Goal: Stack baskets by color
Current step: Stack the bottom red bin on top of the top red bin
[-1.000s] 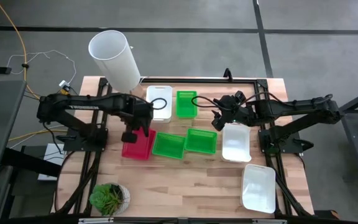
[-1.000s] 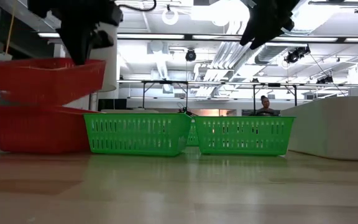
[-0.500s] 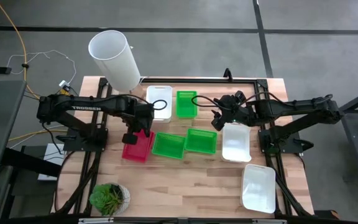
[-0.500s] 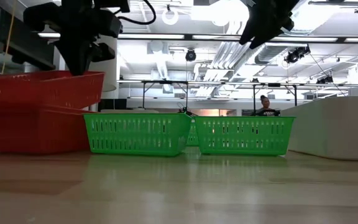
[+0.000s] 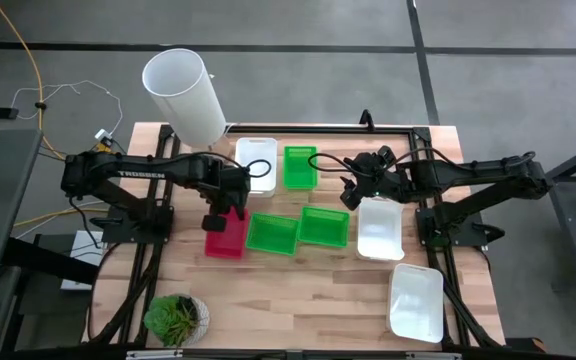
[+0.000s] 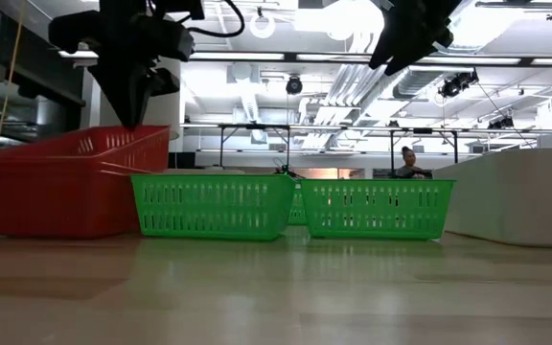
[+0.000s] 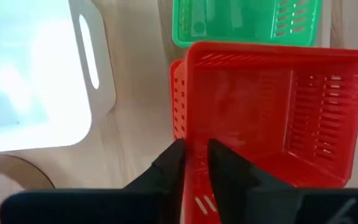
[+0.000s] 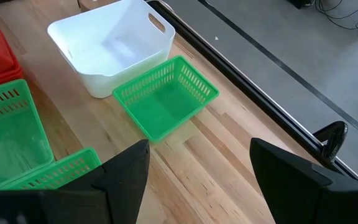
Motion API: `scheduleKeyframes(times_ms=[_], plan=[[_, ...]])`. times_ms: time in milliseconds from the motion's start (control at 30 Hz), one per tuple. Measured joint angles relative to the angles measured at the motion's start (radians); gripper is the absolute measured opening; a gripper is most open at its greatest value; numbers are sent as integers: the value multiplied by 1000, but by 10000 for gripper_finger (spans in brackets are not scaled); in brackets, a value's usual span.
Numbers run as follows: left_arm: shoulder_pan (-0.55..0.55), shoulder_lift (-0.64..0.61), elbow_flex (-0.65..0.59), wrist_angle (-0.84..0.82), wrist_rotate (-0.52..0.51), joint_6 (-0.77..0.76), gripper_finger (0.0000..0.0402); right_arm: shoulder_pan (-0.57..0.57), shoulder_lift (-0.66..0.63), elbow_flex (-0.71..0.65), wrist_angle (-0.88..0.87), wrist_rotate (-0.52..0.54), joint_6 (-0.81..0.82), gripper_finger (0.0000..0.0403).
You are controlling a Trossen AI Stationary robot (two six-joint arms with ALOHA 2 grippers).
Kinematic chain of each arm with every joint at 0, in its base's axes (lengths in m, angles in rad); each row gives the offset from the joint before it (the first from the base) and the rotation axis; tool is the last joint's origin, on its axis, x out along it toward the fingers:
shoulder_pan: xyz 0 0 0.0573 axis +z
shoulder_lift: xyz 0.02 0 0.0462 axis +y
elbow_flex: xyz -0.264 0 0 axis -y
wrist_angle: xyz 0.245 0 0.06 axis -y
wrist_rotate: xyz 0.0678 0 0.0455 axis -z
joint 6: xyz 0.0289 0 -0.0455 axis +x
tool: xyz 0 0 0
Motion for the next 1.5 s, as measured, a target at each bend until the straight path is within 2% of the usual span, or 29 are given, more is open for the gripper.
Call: scheduleKeyframes(times_ms=[300, 433, 567, 667, 800, 867, 1000, 1167, 1300, 1367, 1500], plan=[[0, -11, 2, 2, -6, -38, 130, 0, 0, 0, 0, 0, 0, 265], [0, -22, 50, -32, -6, -53, 153, 0, 0, 0, 1, 12, 0, 265], [-1, -47, 80, -4, -29, -74, 159, 0, -1, 0, 6, 16, 1, 265], [-10, -59, 56, 69, -55, -103, 134, 0, -1, 0, 5, 13, 10, 265], [-68, -78, -48, 212, -224, -259, 39, 0, -1, 0, 1, 11, 17, 265], [-122, -85, -99, 238, -310, -350, 12, 0, -1, 0, 0, 11, 6, 265], [-262, -128, -141, 280, -507, -511, 5, 0, -1, 0, 0, 11, 2, 265], [-484, -186, -144, 302, -821, -725, 1, 0, -1, 0, 4, 37, 3, 265], [-629, -191, -211, 314, -1042, -902, 0, 0, -1, 0, 4, 37, 21, 265], [-662, -191, -271, 329, -1111, -1024, 0, 0, -1, 0, 3, 37, 21, 265], [-661, -190, -381, 374, -1171, -1174, 0, 0, -1, 0, 3, 36, 21, 265]])
